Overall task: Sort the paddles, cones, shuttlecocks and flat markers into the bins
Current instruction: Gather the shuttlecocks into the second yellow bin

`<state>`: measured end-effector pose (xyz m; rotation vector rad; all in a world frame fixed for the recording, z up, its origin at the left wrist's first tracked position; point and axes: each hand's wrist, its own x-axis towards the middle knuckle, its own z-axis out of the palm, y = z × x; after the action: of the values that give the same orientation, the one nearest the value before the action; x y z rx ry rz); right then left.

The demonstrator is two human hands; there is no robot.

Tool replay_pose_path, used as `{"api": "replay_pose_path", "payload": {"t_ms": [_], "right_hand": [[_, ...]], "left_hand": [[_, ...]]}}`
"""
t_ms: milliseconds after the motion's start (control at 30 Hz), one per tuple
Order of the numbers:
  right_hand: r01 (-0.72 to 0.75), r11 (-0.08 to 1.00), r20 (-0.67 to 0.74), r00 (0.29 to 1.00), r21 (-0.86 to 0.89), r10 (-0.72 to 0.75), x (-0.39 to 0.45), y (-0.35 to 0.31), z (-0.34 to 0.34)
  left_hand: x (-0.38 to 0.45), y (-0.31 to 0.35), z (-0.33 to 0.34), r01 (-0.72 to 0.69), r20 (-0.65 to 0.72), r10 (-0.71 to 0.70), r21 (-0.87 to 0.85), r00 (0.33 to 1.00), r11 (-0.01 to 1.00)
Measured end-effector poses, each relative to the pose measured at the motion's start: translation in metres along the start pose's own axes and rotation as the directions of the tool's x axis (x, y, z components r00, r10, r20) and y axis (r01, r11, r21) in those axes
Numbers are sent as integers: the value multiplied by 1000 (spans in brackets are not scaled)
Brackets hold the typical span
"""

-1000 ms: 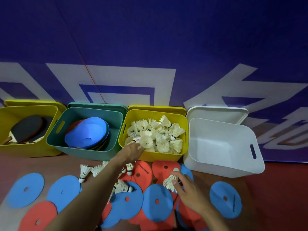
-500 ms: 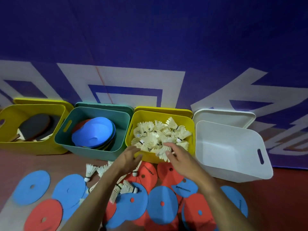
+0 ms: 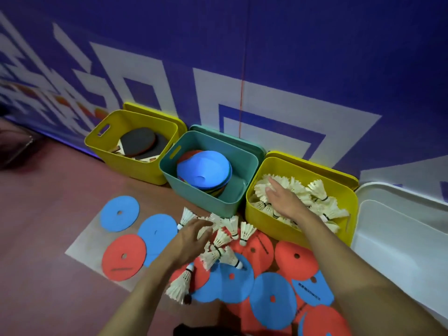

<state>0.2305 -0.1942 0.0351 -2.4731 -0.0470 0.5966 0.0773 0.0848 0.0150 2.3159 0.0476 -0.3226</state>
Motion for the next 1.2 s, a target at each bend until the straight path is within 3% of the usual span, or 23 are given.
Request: {"api": "replay_pose_path", "payload": {"t_ms": [167,300,433,533,633,833,933,1067,1200], "right_hand": [[189,982,-195,963,-5,-187,-44,-11,32],[309,951,-37,950,-3,-309,-84,-9,94],[175,968,208,969,-180,-137,-99,25,155],[118,935,331,944,-335,-1,-104,39,177],[87,904,391,916,-419,94,-96,38,191],[71,895,438,887,-441,145,-75,25,212],[42,890,420,891,-455,173,-80,27,213],[-17,912,328,930,-410,165,-102,38,195],[-34,952,142,987,-304,81,-135,57,161]], "left_hand": [[-21,-42,14,94,37,-96,30,995,995],[-27,-58,43,76,133,-89,99,987,992],[-11,-61,60,8,297,-77,228,952,974],[6,-63,63,-54,384,-68,300,921,953],[20,-62,66,-125,508,-77,351,858,928],[30,-62,74,-97,557,-205,464,805,881],[29,-66,79,-128,604,-233,494,762,860],[30,-57,85,-117,583,-198,458,788,881],[28,-54,93,-204,534,-60,422,843,883]]}}
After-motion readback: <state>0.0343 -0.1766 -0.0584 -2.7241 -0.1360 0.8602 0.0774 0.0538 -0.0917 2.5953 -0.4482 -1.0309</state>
